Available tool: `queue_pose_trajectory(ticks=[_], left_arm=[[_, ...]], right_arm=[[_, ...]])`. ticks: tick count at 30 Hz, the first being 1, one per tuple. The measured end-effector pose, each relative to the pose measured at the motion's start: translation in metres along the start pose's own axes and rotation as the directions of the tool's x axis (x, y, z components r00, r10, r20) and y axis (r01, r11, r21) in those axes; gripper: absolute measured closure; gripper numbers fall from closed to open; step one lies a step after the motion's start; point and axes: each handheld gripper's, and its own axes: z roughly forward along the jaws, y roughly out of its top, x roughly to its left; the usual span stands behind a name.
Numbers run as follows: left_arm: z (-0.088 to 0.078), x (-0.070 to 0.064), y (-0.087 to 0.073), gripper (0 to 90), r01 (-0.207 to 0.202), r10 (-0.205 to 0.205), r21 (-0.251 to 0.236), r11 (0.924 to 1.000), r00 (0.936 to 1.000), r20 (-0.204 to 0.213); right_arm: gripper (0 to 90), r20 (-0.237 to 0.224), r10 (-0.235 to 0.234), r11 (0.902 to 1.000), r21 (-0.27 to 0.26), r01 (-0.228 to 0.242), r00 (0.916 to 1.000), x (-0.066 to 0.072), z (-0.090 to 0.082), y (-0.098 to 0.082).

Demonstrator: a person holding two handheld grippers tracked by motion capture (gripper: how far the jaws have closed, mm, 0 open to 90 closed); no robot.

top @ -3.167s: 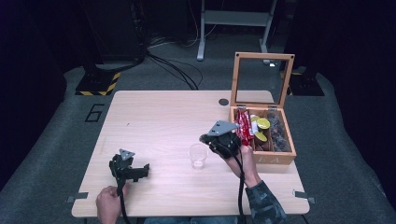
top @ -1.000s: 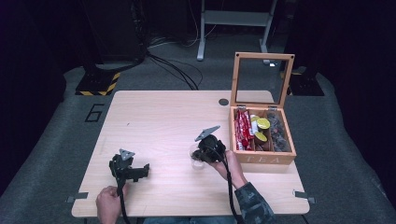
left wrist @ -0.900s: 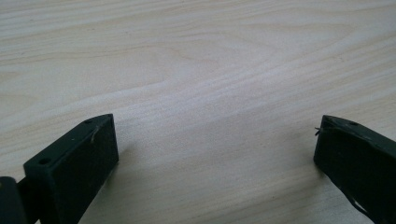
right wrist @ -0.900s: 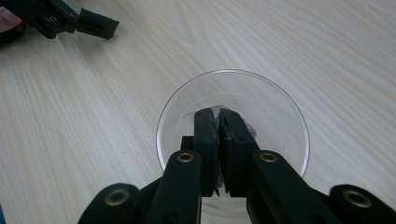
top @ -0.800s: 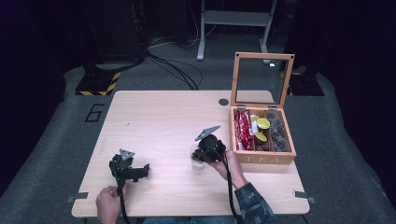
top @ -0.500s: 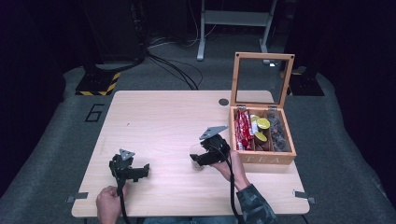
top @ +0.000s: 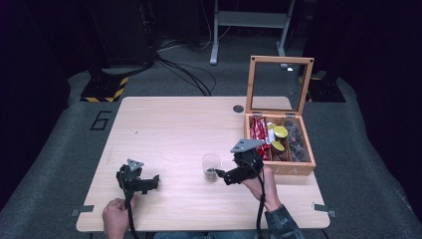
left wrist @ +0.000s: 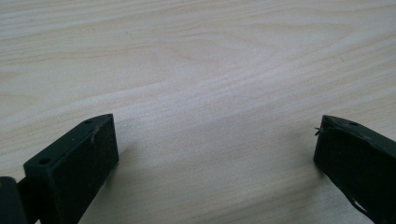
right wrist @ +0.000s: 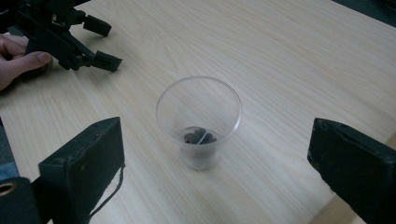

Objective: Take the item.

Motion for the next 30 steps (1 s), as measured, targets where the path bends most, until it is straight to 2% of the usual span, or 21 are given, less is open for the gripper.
queue_pose_trajectory(ticks=[9,13,17,21,26,30], left_arm=[[0.000,0.000,0.000,0.0,0.001,-0.001,-0.004,1.0000,1.0000,-0.003],[0.000,0.000,0.000,0.0,0.001,-0.001,-0.002,1.0000,1.0000,-0.001],[0.000,0.000,0.000,0.0,0.001,-0.001,-0.004,1.0000,1.0000,-0.003],[0.000,0.000,0.000,0.0,0.000,0.000,0.000,1.0000,1.0000,0.000],[0.000,0.000,0.000,0.0,0.002,-0.002,-0.005,1.0000,1.0000,-0.003],[0.000,0.000,0.000,0.0,0.001,-0.001,-0.002,1.0000,1.0000,-0.001]], right_arm=[[3.5,0.083,0.033,0.9994,-0.013,-0.032,0.9960,-0.010,-0.031,-0.023],[3.2,0.095,0.057,0.9979,-0.036,-0.054,0.9938,-0.014,-0.044,-0.036],[2.9,0.125,0.076,0.9966,-0.042,-0.071,0.9893,-0.019,-0.057,-0.049],[2.7,0.145,0.116,0.9927,-0.050,-0.109,0.9826,-0.026,-0.070,-0.065],[2.5,0.219,0.169,0.9854,-0.061,-0.159,0.9610,-0.038,-0.082,-0.091],[2.0,0.282,0.190,0.9818,-0.047,-0.184,0.9404,-0.044,-0.083,-0.115]])
